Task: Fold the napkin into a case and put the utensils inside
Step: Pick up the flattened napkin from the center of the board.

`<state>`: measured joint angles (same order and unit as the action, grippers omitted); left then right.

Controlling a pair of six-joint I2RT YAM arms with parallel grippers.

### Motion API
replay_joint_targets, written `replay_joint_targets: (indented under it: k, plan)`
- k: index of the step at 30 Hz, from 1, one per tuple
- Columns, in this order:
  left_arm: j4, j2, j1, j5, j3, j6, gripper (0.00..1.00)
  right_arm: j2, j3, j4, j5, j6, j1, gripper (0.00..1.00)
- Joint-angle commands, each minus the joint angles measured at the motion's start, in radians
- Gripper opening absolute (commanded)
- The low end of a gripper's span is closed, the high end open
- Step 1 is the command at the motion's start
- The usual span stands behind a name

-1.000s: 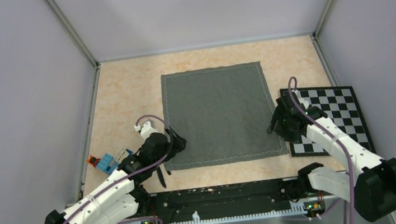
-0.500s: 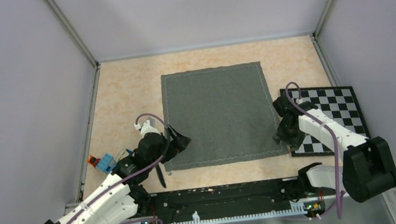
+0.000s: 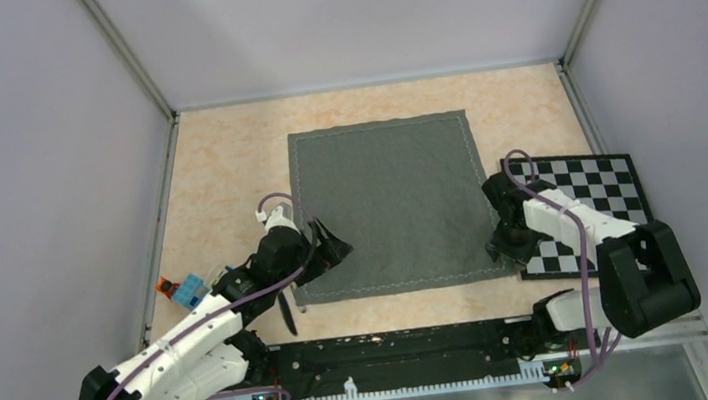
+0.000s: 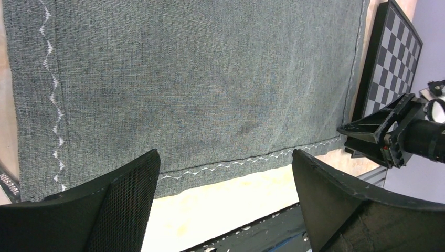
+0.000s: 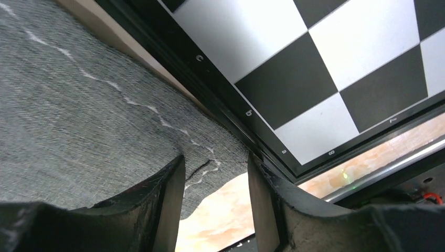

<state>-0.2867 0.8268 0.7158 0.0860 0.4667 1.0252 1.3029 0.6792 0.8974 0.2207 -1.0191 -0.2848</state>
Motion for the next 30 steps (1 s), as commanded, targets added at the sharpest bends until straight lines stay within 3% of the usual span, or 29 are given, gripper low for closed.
replay_joint_targets:
  k: [1, 13, 21, 27, 30]
  plan:
    - [0.04, 0.003, -0.002, -0.019, 0.041, -0.022, 0.99, -0.003, -0.032, 0.015, 0.002, -0.07, 0.005, 0.47]
    - [0.019, -0.032, -0.003, 0.01, 0.033, -0.022, 0.99, 0.054, -0.092, -0.045, -0.013, -0.093, 0.005, 0.46]
    - [-0.147, -0.022, -0.002, 0.085, 0.107, 0.012, 0.99, 0.084, -0.108, -0.078, -0.038, -0.099, 0.005, 0.28]
    - [-0.225, -0.002, -0.002, 0.12, 0.127, 0.061, 0.99, 0.016, -0.106, -0.075, -0.047, -0.098, 0.005, 0.0]
    - [-0.273, 0.029, -0.002, 0.116, 0.136, 0.09, 0.99, -0.058, -0.097, -0.071, -0.041, -0.1, 0.004, 0.0]
